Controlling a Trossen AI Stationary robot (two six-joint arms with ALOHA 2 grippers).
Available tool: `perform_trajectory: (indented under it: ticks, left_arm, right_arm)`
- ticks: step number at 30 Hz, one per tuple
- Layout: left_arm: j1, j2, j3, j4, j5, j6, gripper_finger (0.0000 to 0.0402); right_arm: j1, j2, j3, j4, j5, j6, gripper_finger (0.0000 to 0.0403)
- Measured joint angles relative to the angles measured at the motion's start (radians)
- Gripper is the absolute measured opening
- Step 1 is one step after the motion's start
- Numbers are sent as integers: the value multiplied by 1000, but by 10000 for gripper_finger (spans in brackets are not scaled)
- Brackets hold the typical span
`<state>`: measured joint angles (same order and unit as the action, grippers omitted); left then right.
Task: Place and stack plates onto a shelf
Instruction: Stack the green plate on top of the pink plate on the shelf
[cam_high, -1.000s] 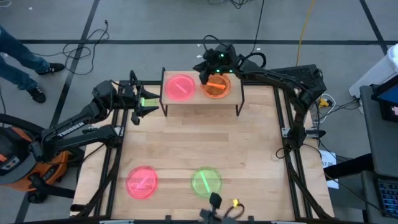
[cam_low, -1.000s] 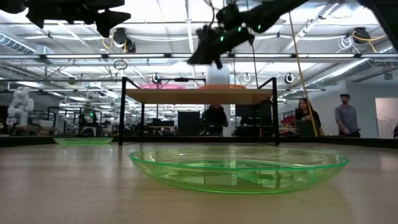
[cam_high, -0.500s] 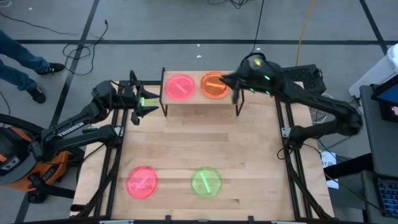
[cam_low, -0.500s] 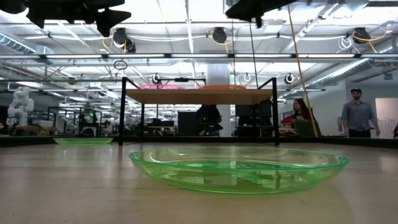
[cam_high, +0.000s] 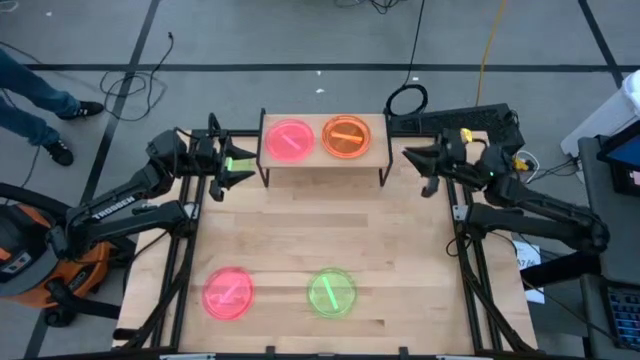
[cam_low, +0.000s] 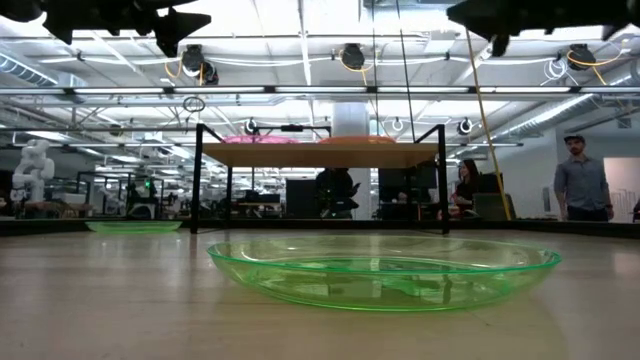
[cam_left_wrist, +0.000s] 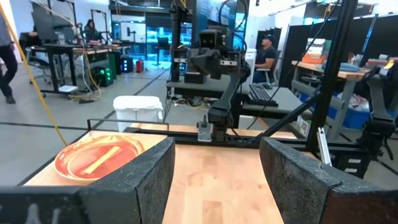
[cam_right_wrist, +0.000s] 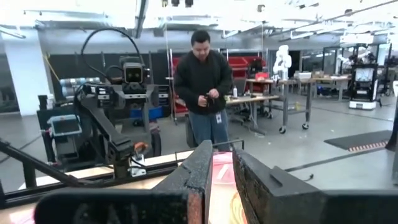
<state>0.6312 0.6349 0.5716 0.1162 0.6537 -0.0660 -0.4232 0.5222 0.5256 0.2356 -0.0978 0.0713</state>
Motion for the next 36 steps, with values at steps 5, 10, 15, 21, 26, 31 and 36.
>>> perform_trajectory:
  ticks: [5,10,15,21,26,31,36]
  left_arm:
    - [-24,0,0,-10,-1,-17,241]
    - [-109,0,0,-25,-8,5,241]
    - [-222,1,0,-138,-167,79,241]
    - [-358,67,0,-281,-361,118,241]
    - [-475,138,0,-352,-498,124,241]
    - [-528,160,0,-484,-768,123,241]
    - [-528,161,0,-689,-1057,80,241]
  right_arm:
    - [0,-116,-66,-3,-7,14,50]
    - [0,-206,-94,-1,-9,14,50]
    - [0,-293,-95,-4,-37,14,50]
    - [0,-399,-95,-5,-92,15,50]
    - [0,-453,-95,-9,-91,15,50]
    - [0,-475,-95,-9,-91,15,50]
    - [0,-477,-95,-10,-91,15,50]
